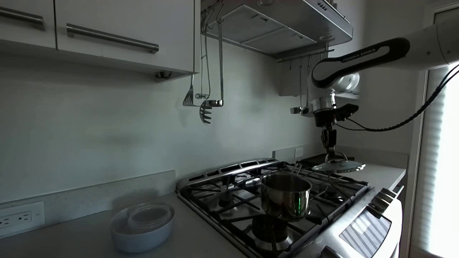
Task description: Move the lid from the stovetop to the pot
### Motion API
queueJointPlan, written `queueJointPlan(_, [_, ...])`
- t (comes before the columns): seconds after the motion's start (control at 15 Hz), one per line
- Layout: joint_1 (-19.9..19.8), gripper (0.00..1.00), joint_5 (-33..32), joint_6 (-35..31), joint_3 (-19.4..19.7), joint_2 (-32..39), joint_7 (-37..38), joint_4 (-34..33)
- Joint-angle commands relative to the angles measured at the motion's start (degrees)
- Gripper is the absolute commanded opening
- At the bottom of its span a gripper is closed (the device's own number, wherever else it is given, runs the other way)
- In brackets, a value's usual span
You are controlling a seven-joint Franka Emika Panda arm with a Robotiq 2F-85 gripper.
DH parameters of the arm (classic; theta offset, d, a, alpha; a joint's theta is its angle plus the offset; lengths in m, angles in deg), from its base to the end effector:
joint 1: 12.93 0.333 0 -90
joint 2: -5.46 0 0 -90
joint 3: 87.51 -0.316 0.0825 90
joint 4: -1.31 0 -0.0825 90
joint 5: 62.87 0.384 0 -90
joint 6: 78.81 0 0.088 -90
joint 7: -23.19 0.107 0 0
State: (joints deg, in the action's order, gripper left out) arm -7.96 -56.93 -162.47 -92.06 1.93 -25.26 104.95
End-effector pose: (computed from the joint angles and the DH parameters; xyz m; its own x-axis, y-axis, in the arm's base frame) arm 0.5005 0.0971 0.5402 0.5167 0.8484 -0.1150 0.8038 -0.5269 -0.2760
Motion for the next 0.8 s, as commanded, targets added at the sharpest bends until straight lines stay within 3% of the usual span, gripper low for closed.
queueJointPlan(0.0, [1.21,0.04,-1.93,3.66,-0.92,-0.08,-1.08,-3.38])
queueJointPlan(0.73, [4.66,0.04,0.92,-1.89,-4.43,2.23,-5.35,-6.95])
